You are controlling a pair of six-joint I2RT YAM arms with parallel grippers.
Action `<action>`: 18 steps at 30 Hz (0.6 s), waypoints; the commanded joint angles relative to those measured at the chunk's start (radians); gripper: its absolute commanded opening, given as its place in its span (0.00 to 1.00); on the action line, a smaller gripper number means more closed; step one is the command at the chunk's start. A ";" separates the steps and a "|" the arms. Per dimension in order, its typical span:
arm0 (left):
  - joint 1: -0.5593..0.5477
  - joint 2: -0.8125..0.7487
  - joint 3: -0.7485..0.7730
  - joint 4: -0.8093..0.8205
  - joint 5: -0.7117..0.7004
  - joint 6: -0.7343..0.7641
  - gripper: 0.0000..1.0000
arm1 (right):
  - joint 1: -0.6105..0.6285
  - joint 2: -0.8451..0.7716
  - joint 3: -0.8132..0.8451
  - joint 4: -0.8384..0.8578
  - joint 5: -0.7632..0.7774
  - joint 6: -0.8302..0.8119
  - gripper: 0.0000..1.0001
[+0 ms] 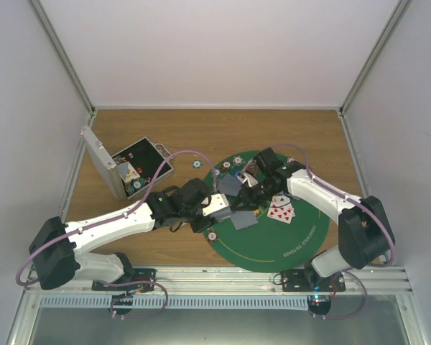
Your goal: Distribute texas hold em gaming equipment
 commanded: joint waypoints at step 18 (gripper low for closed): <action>-0.006 -0.020 -0.011 0.054 -0.003 0.005 0.57 | -0.258 -0.244 -0.112 -0.054 0.144 0.065 0.00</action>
